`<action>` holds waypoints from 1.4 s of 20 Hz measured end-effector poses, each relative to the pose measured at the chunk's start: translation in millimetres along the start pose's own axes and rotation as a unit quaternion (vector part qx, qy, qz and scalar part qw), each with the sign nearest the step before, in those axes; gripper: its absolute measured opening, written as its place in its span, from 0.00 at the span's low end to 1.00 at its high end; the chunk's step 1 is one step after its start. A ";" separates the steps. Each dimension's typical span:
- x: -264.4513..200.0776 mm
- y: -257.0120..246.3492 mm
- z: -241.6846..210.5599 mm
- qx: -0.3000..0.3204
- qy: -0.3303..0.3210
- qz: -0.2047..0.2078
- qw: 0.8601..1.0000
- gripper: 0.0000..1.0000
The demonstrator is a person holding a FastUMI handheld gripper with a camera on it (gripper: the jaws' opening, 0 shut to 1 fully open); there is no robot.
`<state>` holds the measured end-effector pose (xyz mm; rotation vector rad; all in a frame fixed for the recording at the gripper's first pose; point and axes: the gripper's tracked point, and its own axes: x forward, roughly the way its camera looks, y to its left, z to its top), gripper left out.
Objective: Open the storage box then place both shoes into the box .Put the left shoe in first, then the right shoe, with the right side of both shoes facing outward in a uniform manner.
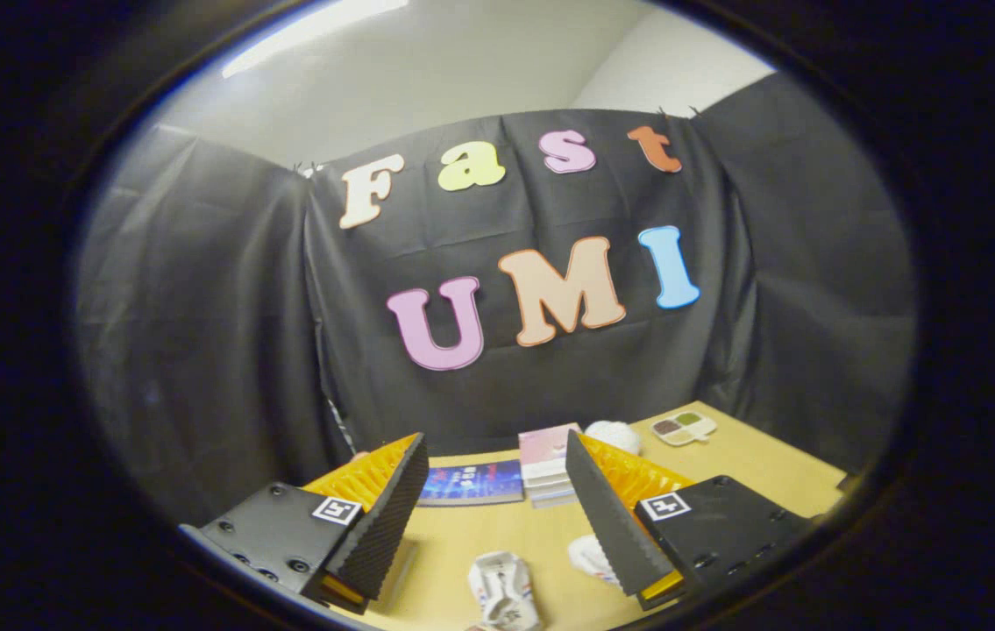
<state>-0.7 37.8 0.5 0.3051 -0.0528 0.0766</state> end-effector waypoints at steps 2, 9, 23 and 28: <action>-6.7 11.8 -5.9 0.073 -0.010 0.020 0.997 0.99; -35.1 23.0 -44.9 0.340 -0.038 0.024 0.939 0.98; -46.3 79.0 -232.5 0.592 0.092 -0.052 0.799 0.97; -34.4 118.6 -277.4 0.635 0.128 -0.042 0.761 0.97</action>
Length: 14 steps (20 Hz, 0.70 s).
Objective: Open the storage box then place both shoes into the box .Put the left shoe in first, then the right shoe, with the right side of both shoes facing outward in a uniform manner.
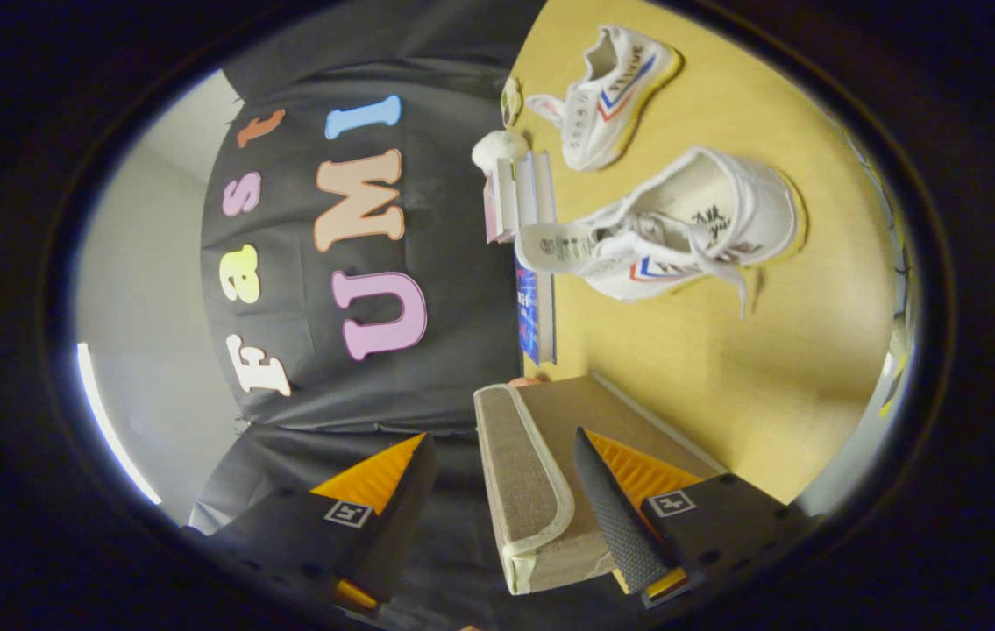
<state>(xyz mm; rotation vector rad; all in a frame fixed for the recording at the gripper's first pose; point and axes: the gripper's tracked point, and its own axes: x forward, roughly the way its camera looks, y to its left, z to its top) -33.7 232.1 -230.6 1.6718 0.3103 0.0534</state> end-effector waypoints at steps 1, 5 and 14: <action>6.6 -6.3 -4.5 0.009 -0.001 -0.002 1.000 0.97; 22.9 -23.9 -17.8 0.040 -0.001 -0.009 0.999 0.97; 38.7 -27.0 -32.6 0.051 -0.009 -0.002 0.999 0.47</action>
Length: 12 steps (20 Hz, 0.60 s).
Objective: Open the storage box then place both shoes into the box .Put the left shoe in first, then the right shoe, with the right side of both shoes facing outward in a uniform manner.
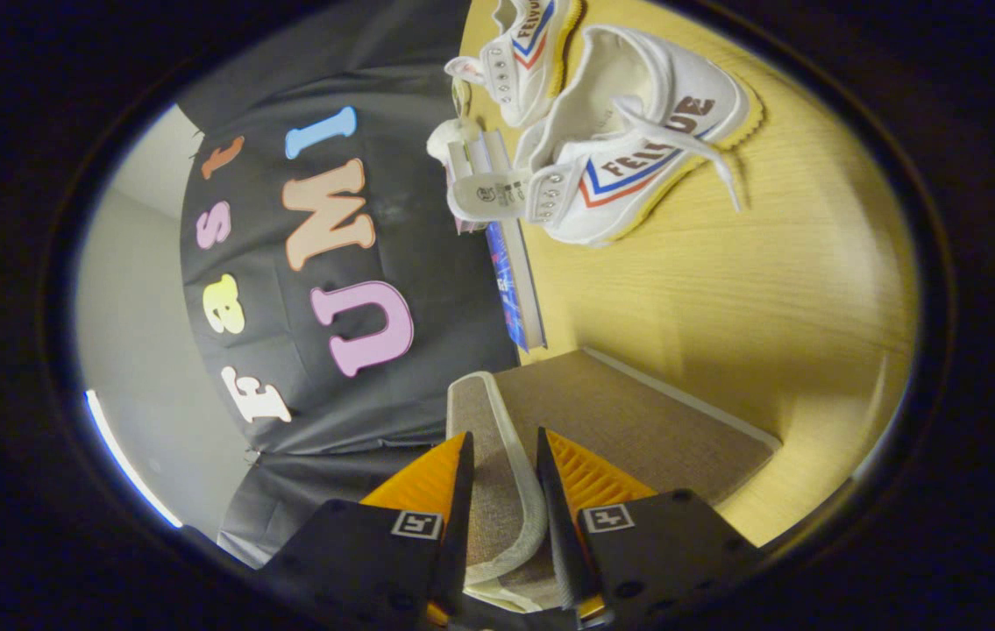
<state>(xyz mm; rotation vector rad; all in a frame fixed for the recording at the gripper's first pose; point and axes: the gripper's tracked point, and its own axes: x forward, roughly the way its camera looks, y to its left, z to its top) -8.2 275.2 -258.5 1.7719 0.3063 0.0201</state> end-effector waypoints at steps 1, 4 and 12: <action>-2.3 1.7 8.1 0.000 -0.009 0.008 1.000 0.37; -7.6 13.5 14.5 -0.032 -0.028 0.016 0.999 0.08; -11.6 78.9 0.8 -0.128 -0.028 0.040 0.991 0.06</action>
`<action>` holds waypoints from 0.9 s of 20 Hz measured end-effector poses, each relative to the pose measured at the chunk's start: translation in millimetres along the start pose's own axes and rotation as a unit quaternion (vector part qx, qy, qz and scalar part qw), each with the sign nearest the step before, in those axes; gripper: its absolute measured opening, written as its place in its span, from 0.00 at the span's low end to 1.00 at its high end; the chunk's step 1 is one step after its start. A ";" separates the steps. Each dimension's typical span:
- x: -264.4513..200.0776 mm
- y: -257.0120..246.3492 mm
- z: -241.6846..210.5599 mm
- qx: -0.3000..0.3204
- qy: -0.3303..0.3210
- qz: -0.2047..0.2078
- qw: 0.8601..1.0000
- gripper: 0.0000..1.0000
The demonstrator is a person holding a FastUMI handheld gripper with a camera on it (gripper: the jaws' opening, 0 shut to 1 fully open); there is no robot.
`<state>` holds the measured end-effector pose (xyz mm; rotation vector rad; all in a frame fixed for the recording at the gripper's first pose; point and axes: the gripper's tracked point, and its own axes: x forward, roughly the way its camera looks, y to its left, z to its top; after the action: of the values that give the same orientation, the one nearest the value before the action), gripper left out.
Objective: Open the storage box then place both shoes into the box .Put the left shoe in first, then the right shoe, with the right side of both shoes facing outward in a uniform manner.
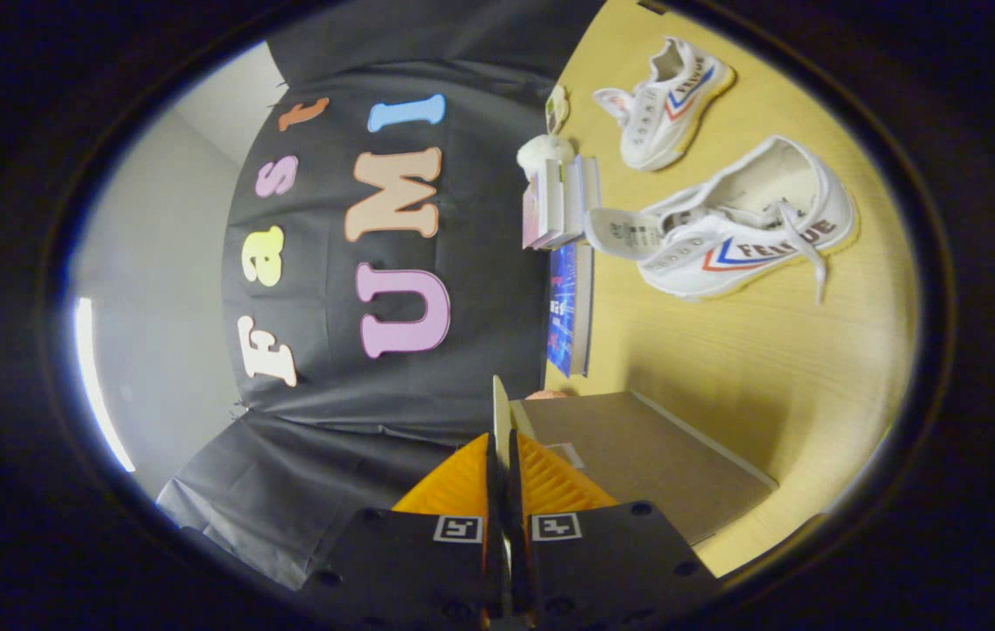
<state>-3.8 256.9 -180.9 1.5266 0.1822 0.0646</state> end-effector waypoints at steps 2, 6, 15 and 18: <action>-2.1 22.7 -3.5 -0.020 0.003 0.008 1.000 0.06; -3.8 60.0 -19.4 -0.076 0.016 0.013 0.997 0.05; 0.9 136.5 -91.8 -0.141 0.020 0.008 0.990 0.03; 6.9 164.1 -137.5 -0.153 0.030 0.010 0.988 0.03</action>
<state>-7.1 401.2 -22.6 1.2216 0.1945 0.1484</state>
